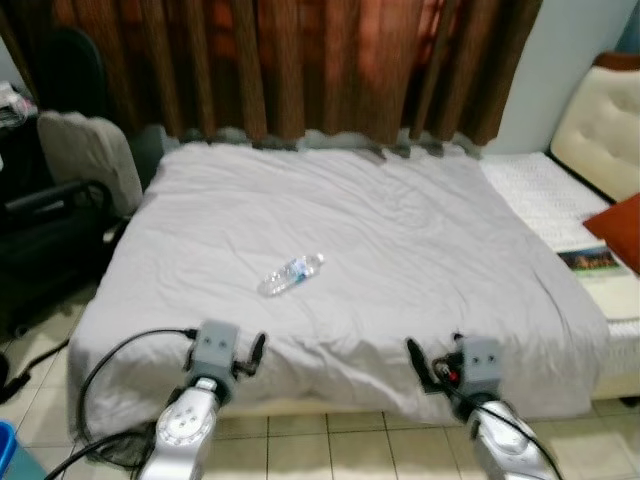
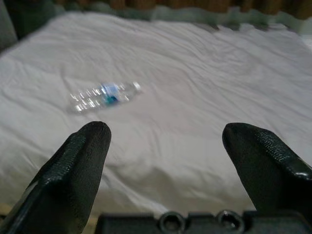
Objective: Clean up the room
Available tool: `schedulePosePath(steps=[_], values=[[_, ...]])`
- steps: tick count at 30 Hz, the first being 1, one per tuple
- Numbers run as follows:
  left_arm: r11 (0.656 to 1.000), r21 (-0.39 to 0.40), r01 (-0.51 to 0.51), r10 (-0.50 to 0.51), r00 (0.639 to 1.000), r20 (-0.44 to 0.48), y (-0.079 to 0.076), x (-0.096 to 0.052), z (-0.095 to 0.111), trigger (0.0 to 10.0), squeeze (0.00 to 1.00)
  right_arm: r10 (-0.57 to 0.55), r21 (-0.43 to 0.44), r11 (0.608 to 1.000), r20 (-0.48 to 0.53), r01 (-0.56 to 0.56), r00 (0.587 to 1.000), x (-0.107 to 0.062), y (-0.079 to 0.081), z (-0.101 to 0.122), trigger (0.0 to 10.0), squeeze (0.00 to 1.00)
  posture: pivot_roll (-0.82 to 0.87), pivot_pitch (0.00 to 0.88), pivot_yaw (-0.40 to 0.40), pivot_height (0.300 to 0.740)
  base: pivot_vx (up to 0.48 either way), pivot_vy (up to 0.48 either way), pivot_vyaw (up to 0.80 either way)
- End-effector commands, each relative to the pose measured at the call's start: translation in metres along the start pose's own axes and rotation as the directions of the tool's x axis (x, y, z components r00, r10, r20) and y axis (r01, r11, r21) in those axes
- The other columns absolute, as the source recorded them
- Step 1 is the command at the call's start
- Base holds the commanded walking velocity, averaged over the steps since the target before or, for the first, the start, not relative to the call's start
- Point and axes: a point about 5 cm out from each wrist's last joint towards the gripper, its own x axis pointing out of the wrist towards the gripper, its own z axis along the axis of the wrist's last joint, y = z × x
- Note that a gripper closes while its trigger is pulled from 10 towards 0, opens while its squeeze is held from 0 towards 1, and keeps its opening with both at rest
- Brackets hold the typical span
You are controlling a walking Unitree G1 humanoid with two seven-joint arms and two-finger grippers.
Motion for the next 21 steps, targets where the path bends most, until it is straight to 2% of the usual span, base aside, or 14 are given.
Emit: schedulePosePath(steps=[1, 7, 10, 21], values=[[1.0, -0.023, 0.008, -0.008, 1.0, -0.01, -0.0085, 0.0024, 0.0, 10.0, 0.0, -0.033, -0.02, 0.999, -0.008, 0.033, 0.999, -0.0027, -0.0131, 0.0004, 10.0, 0.0, 0.06, 0.0, -0.066, 0.74, 0.48, 0.0, 0.0], [0.999, -0.048, -0.015, 0.015, 1.0, -0.016, -0.0057, 0.0032, -0.0008, 10.0, 0.0, -0.032, -0.011, 0.999, -0.004, 0.032, 0.999, -0.0008, -0.0131, 0.0025, 10.0, 0.0, 0.07, 0.0, -0.074, 0.74, 0.475, 0.0, 0.0], [0.998, -0.062, -0.023, 0.022, 1.0, -0.011, -0.0044, 0.0031, -0.0001, 10.0, 0.0, -0.039, 0.021, 0.999, -0.002, 0.039, 0.999, -0.0005, -0.0133, 0.0038, 10.0, 0.0, 0.07, 0.0, -0.077, 0.74, 0.469, 0.0, 0.0], [0.999, -0.053, -0.01, 0.01, 1.0, -0.011, -0.0046, 0.005, 0.0022, 10.0, 0.0, -0.037, 0.01, 0.999, -0.01, 0.037, 0.999, -0.0016, -0.0134, 0.0016, 10.0, 0.0, 0.06, 0.0, -0.071, 0.74, 0.466, 0.0, 0.0]])
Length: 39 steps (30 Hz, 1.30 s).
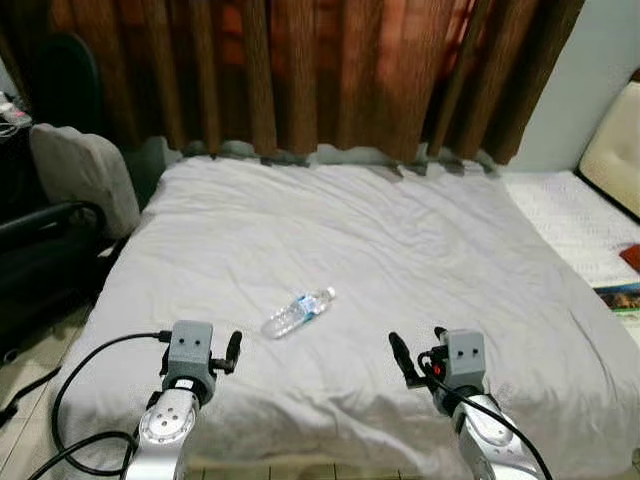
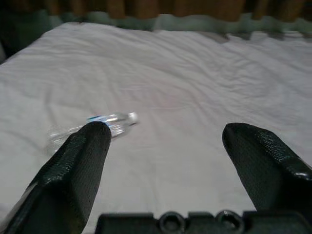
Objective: Clean up the room
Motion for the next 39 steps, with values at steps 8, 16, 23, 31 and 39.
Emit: schedulePosePath(steps=[8, 16, 23, 31, 39], values=[[1.0, 0.017, 0.021, -0.021, 1.0, 0.0, -0.007, 0.007, 0.006, 10.0, 0.0, -0.029, -0.009, 1.0, -0.011, 0.028, 1.0, -0.002, -0.012, 0.002, 10.0, 0.0, 0.05, 0.0, -0.071, 0.74, 0.423, 0.0, -0.1], [0.997, 0.061, 0.045, -0.046, 0.999, 0.006, -0.006, 0.023, 0.021, 10.0, 0.0, -0.032, -0.007, 0.999, -0.021, 0.032, 0.999, -0.002, -0.012, 0.0, 10.0, 0.0, 0.04, 0.0, -0.067, 0.74, 0.363, 0.062, -0.79], [0.996, 0.081, 0.041, -0.04, 0.999, -0.014, -0.005, 0.028, 0.02, 10.0, 0.0, -0.034, -0.015, 0.999, -0.011, 0.034, 0.999, -0.004, -0.011, 0.001, 10.0, 0.0, 0.03, 0.0, -0.061, 0.74, 0.0, 0.0, -0.11], [0.98, 0.159, 0.12, -0.11, 0.991, -0.071, -0.009, 0.036, 0.014, 10.0, 1.0, -0.03, -0.02, 0.999, -0.011, 0.03, 0.999, -0.008, -0.013, 0.001, 10.0, 0.0, 0.01, 0.0, -0.065, 0.74, 0.0, 0.0, 0.0], [0.964, 0.244, 0.109, -0.075, 0.987, -0.143, 0.012, 0.046, 0.012, 10.0, 1.0, -0.015, -0.036, 0.999, -0.017, 0.014, 1.0, -0.016, -0.014, 0.001, 10.0, 0.0, -0.01, 0.004, -0.069, 0.74, 0.0, 0.0, 0.0]])
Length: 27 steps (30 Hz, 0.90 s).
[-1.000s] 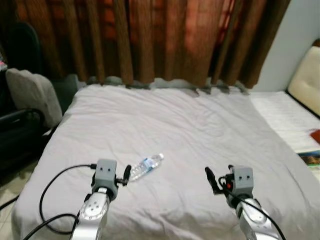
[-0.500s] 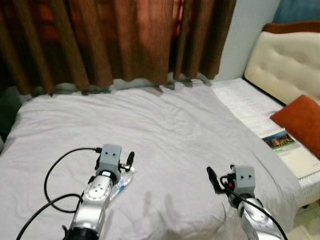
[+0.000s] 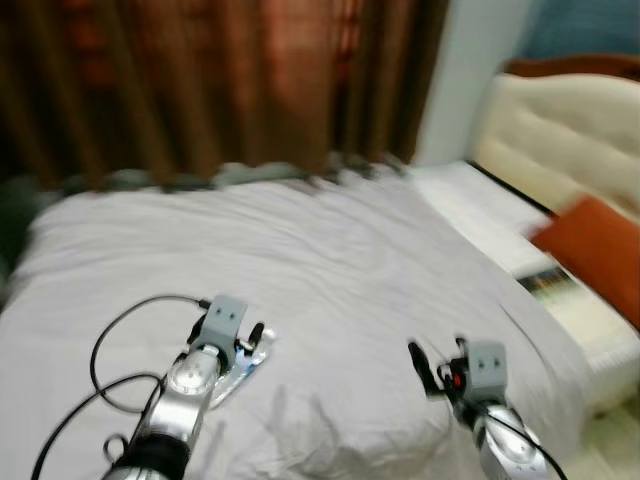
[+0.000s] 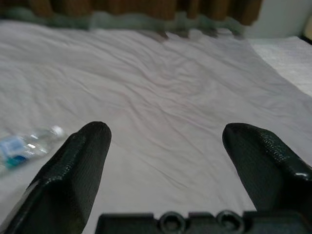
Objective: Clean up the room
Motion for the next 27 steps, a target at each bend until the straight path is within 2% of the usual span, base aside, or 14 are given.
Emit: schedulePosePath(steps=[1, 2, 3, 4, 8, 13, 15, 21, 27], values=[[1.0, -0.011, 0.013, -0.013, 1.0, 0.022, 0.001, 0.002, 0.007, 10.0, 1.0, 0.007, -0.014, 1.0, 0.005, -0.007, 1.0, -0.001, -0.001, 0.003, 10.0, 0.0, -0.01, 0.0, -0.059, 0.74, 0.0, 0.0, 0.0], [0.998, -0.056, 0.032, -0.03, 0.999, 0.044, -0.001, 0.001, 0.008, 10.0, 0.93, -0.001, -0.009, 1.0, 0.002, 0.001, 1.0, -0.001, -0.002, 0.003, 10.0, 0.0, -0.02, 0.0, -0.053, 0.74, 0.0, 0.0, -0.8], [0.998, -0.056, 0.032, -0.03, 0.999, 0.044, -0.001, 0.001, 0.008, 10.0, 0.93, -0.001, -0.009, 1.0, 0.002, 0.001, 1.0, -0.001, -0.002, 0.003, 10.0, 0.0, -0.02, 0.0, -0.053, 0.74, 0.0, 0.0, -0.8], [0.993, -0.107, 0.055, -0.046, 0.996, 0.081, -0.006, -0.003, 0.01, 10.0, 0.0, -0.01, -0.01, 1.0, -0.002, 0.01, 1.0, 0.0, -0.002, 0.002, 10.0, 0.0, -0.03, 0.0, -0.044, 0.74, 0.0, 0.0, -0.8], [0.98, -0.178, 0.09, -0.069, 0.99, 0.123, -0.019, -0.009, 0.006, 10.0, 0.0, -0.018, -0.003, 1.0, 0.006, 0.018, 1.0, -0.002, 0.0, 0.003, 10.0, 0.0, -0.03, 0.0, -0.036, 0.74, 0.0, 0.0, -0.8], [0.984, -0.142, 0.105, -0.089, 0.989, 0.115, -0.027, -0.006, 0.004, 10.0, 0.0, -0.026, 0.0, 1.0, 0.008, 0.026, 1.0, -0.003, 0.0, 0.003, 10.0, 0.0, -0.03, 0.0, -0.029, 0.74, 0.0, 0.457, 0.0], [0.988, -0.119, 0.101, -0.087, 0.989, 0.116, -0.024, -0.005, 0.009, 10.0, 0.0, -0.025, -0.002, 1.0, 0.009, 0.025, 1.0, -0.003, 0.001, 0.003, 10.0, 0.0, -0.03, 0.0, -0.025, 0.74, 0.0, 0.24, 0.0], [0.991, -0.12, 0.062, -0.048, 0.992, 0.116, -0.012, -0.004, 0.011, 10.0, 0.0, -0.039, 0.005, 0.999, 0.018, 0.039, 0.999, -0.002, 0.001, 0.004, 10.0, 0.0, -0.04, 0.0, -0.017, 0.74, 0.0, 0.0, 0.0], [0.992, -0.11, 0.062, -0.047, 0.99, 0.13, -0.017, -0.005, 0.011, 10.0, 0.0, -0.043, 0.02, 0.999, 0.023, 0.042, 0.999, -0.003, 0.002, 0.004, 10.0, 0.0, -0.04, 0.0, -0.015, 0.74, 0.0, 0.0, 0.0]])
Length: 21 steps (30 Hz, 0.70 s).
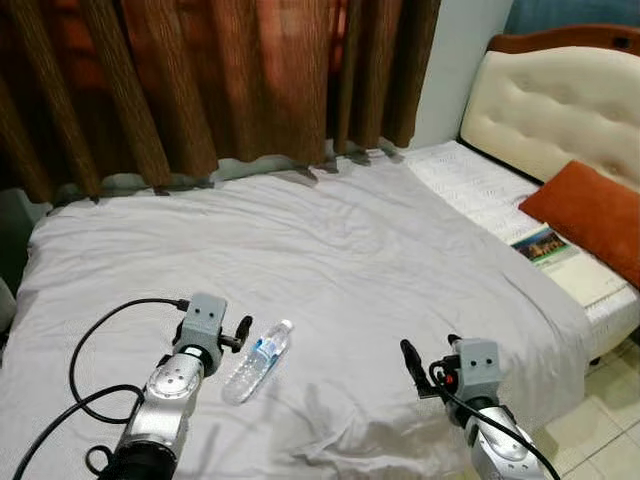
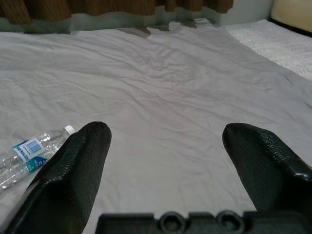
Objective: Clean up the room
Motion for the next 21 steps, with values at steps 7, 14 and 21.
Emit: schedulePosePath(steps=[7, 14, 21], values=[[0.999, 0.034, 0.016, -0.016, 1.0, 0.016, -0.0082, 0.0033, 0.0059, 10.0, 0.0, -0.013, 0.003, 1.0, 0.013, 0.013, 1.0, -0.0008, -0.0036, 0.0042, 10.0, 0.0, -0.04, 0.0, -0.014, 0.74, 0.175, -0.292, 0.39], [0.999, 0.048, 0.011, -0.011, 1.0, 0.002, -0.0084, 0.0044, 0.0054, 10.0, 0.0, -0.017, 0.011, 1.0, 0.006, 0.017, 1.0, -0.003, -0.0044, 0.0026, 10.0, 0.0, -0.05, 0.0, -0.011, 0.74, 0.243, -0.412, 0.58], [0.998, 0.055, 0.012, -0.012, 1.0, 0.003, -0.0105, 0.0062, 0.0085, 10.0, 0.0, -0.027, 0.025, 0.999, -0.006, 0.027, 1.0, -0.0058, -0.0084, 0.0009, 10.0, 0.0, -0.05, 0.0, -0.011, 0.74, 0.243, -0.411, 0.53]])
